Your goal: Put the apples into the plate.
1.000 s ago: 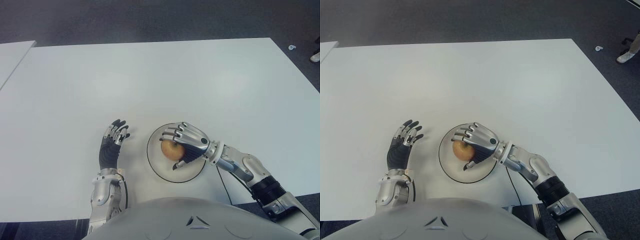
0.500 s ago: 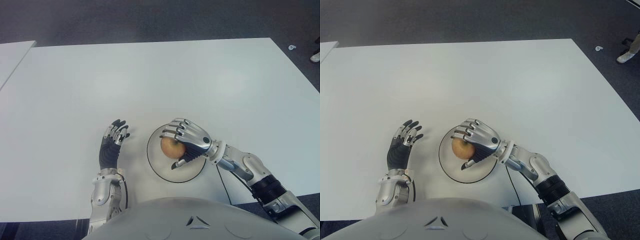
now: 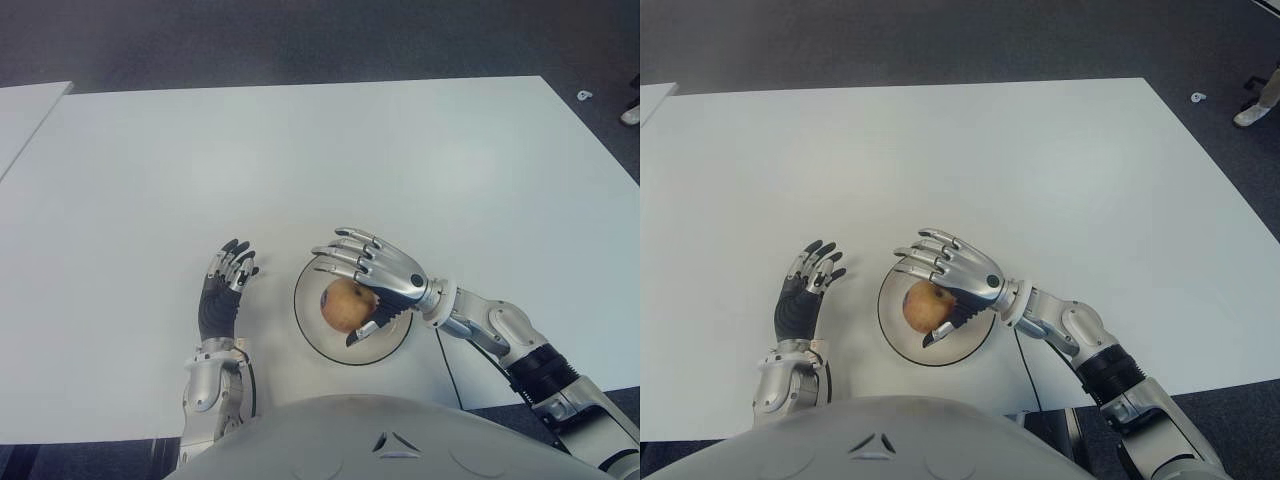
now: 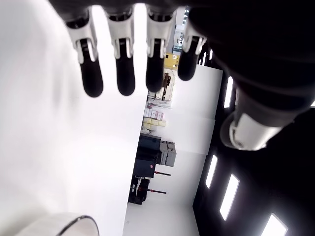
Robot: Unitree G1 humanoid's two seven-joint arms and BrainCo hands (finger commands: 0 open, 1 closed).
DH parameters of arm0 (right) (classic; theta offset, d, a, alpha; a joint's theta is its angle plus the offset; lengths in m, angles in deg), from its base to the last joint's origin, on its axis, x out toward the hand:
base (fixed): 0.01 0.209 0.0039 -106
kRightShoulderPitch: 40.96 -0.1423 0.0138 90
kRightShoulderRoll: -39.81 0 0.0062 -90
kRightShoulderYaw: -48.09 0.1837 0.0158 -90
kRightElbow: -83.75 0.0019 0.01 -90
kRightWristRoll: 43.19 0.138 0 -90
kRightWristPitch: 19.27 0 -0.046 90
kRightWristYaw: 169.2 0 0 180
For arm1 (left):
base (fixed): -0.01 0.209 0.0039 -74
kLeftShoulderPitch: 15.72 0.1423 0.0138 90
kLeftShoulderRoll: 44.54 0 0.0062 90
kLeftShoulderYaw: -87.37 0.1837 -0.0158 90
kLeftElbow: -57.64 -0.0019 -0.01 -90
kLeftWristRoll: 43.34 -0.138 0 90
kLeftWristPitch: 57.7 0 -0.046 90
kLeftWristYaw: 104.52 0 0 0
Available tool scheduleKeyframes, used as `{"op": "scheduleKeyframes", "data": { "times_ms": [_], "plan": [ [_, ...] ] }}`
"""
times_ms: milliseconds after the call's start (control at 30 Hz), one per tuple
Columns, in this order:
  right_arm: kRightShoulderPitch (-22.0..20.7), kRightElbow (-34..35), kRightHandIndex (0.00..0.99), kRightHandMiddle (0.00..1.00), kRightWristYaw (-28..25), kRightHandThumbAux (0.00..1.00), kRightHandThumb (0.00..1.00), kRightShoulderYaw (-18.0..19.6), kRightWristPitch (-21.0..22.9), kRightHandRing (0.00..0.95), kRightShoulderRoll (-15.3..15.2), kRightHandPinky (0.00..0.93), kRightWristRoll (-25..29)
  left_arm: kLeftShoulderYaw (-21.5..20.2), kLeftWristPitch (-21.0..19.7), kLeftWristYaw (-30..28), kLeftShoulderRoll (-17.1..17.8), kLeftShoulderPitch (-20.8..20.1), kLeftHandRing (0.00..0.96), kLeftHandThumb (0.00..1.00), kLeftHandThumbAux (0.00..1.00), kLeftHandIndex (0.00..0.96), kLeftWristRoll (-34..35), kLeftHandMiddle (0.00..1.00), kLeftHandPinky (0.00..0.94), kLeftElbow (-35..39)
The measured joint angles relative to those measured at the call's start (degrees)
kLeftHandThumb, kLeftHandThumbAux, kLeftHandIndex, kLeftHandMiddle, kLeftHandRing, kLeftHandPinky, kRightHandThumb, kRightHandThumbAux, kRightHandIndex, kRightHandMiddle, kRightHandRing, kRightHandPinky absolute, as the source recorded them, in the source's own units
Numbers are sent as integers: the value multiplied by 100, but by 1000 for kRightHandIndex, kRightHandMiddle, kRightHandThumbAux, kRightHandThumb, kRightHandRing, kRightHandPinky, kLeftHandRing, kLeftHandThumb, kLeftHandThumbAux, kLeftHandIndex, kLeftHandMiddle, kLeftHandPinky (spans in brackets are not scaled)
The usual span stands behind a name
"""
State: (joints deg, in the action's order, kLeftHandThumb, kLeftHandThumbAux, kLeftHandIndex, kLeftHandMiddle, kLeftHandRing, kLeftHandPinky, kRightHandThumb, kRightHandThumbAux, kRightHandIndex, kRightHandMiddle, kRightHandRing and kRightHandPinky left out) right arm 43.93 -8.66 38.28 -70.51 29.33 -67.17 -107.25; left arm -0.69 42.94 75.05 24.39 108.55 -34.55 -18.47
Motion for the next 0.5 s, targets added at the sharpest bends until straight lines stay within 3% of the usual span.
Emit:
{"op": "scheduleKeyframes", "data": {
  "times_ms": [500],
  "plan": [
    [-30, -78, 0, 0, 213, 254, 26, -63, -10, 0, -60, 0, -45, 0, 1, 0, -1, 0, 247, 427, 620, 182, 6, 217, 298, -25]
  ]
}}
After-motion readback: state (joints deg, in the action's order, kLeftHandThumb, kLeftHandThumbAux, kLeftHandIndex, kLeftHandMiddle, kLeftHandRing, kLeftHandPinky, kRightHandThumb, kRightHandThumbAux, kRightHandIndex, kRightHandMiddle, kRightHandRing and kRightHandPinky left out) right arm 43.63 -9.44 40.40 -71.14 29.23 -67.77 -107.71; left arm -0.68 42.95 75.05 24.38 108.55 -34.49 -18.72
